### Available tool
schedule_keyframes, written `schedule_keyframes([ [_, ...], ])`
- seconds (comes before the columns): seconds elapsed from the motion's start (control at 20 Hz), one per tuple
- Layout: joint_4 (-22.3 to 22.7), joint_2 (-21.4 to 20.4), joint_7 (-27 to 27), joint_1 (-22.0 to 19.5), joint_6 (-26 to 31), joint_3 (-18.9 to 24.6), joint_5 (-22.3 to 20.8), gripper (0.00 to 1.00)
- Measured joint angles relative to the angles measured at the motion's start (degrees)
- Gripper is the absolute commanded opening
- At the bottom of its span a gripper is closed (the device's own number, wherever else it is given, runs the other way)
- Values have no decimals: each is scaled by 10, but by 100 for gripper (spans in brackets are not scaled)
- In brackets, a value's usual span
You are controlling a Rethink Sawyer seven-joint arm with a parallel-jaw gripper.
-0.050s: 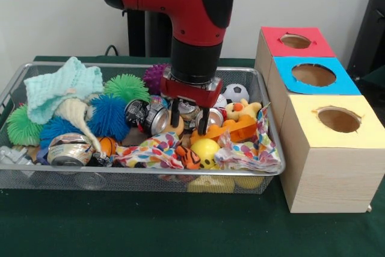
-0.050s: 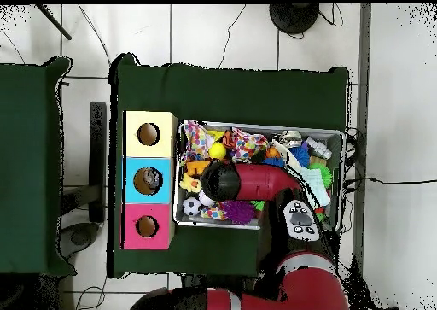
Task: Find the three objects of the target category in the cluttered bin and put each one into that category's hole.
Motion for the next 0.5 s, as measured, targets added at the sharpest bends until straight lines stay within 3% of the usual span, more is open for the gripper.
schedule_keyframes([
  [0.5, -4, 2, 0, -15, 16, 13, 11, 100],
])
